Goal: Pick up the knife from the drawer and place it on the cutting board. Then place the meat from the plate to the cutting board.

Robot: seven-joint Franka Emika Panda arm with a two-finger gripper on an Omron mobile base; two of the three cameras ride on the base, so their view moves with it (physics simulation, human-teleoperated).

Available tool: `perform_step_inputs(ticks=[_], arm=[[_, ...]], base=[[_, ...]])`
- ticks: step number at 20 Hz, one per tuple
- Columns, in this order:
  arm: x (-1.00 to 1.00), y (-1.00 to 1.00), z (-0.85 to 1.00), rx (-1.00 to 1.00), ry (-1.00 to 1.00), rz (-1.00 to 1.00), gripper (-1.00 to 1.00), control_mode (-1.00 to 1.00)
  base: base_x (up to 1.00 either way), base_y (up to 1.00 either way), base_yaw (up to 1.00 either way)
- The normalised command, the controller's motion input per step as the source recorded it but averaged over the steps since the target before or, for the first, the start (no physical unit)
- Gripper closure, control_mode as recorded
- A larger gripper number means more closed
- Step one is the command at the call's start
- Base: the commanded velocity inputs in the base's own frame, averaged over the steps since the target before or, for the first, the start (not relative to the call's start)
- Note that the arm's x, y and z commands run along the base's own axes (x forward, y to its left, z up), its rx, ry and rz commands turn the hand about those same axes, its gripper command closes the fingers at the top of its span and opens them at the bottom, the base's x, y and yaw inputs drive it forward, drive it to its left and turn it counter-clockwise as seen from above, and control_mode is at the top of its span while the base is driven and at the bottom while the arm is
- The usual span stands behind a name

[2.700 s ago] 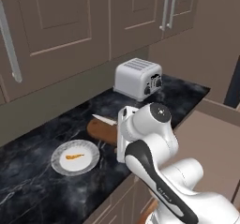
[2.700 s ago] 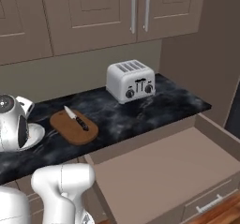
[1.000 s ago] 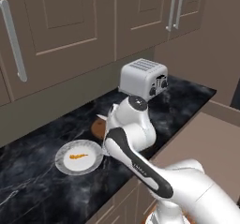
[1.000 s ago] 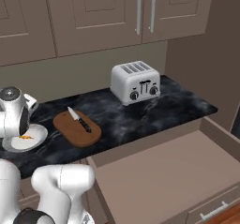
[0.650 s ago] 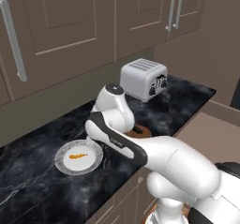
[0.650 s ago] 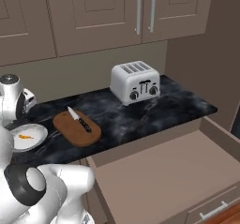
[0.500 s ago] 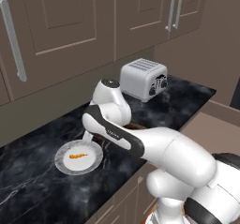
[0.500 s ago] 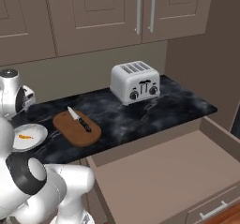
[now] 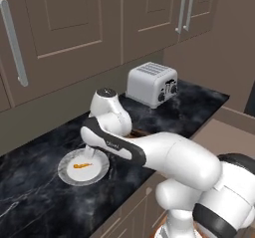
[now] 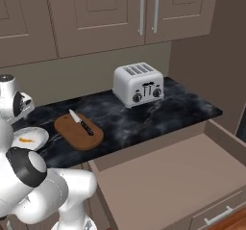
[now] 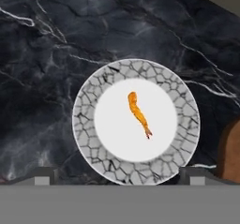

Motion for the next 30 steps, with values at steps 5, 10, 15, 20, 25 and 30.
perform_step_inputs(ticks=[5,10,15,20,25,30], arm=[[-0.05,0.0,-0.11,0.0,-0.01,0.0,-1.0,-1.0],[0.0,0.06,-0.16,0.0,0.0,0.0,-1.0,-1.0],[0.02,0.26,-0.44,-0.01,0.0,0.0,-1.0,-1.0],[0.16,0.36,-0.3,-0.01,0.0,0.0,-1.0,-1.0],[0.16,0.37,-0.28,-0.03,0.0,0.0,-1.0,-1.0],[0.25,0.15,-0.21,-0.03,0.0,0.0,-1.0,-1.0]], base=[[0.0,0.0,0.0],[0.0,0.0,0.0],[0.0,0.0,0.0],[0.0,0.0,0.0],[0.0,0.0,0.0],[0.0,0.0,0.0]])
